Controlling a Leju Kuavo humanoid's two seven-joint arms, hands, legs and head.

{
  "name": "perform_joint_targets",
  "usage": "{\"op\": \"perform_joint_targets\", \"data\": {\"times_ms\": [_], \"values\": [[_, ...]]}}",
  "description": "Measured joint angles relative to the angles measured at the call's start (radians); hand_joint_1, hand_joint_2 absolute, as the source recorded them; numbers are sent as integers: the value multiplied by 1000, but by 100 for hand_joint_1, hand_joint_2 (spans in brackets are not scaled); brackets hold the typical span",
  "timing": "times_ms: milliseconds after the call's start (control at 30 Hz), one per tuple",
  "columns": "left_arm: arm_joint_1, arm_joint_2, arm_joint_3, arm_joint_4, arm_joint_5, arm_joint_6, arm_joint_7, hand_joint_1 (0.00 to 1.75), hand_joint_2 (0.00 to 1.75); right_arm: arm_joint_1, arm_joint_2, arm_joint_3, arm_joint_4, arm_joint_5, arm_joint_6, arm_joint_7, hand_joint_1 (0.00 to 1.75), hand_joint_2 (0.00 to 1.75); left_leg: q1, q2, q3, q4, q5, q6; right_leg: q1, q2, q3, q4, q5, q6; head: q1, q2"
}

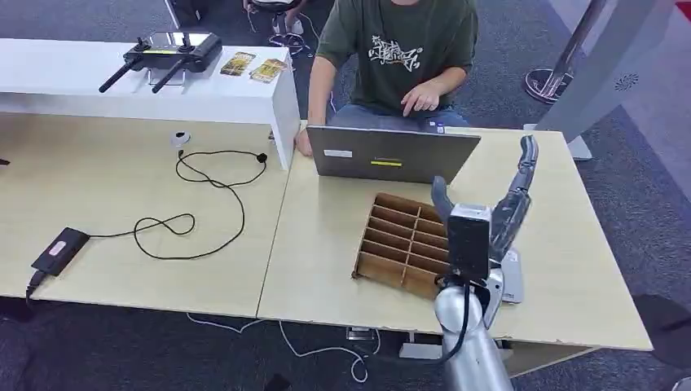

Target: Pass the card to the sensor for recognition and then transmit it.

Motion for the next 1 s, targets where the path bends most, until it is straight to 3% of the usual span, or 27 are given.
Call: {"op": "perform_joint_targets", "data": {"times_ms": [333, 533, 833, 1000], "values": [[7, 2, 2, 0, -18, 0, 4, 0, 0, 164, -16, -22, -128, -42, -1, -144, 0, 175, 0, 0, 0, 0, 0, 0, 0, 0, 0, 0, 0, 0, 0, 0], [7, 1, 2, 0, -36, 0, 5, 0, 0, 233, -16, -57, -183, -40, -1, -193, 0, 175, 0, 0, 0, 0, 0, 0, 0, 0, 0, 0, 0, 0, 0, 0], [7, 0, 3, 0, -48, 0, 7, 0, 0, 255, -15, -94, -190, -111, -1, -239, 0, 175, 0, 0, 0, 0, 0, 0, 0, 0, 0, 0, 0, 0, 0, 0], [7, -1, 3, 0, -62, 0, 7, 0, 0, 270, -12, -159, -214, -178, -1, -346, 0, 175, 0, 0, 0, 0, 0, 0, 0, -1, 0, 0, 0, 0, 0, 0]]}}
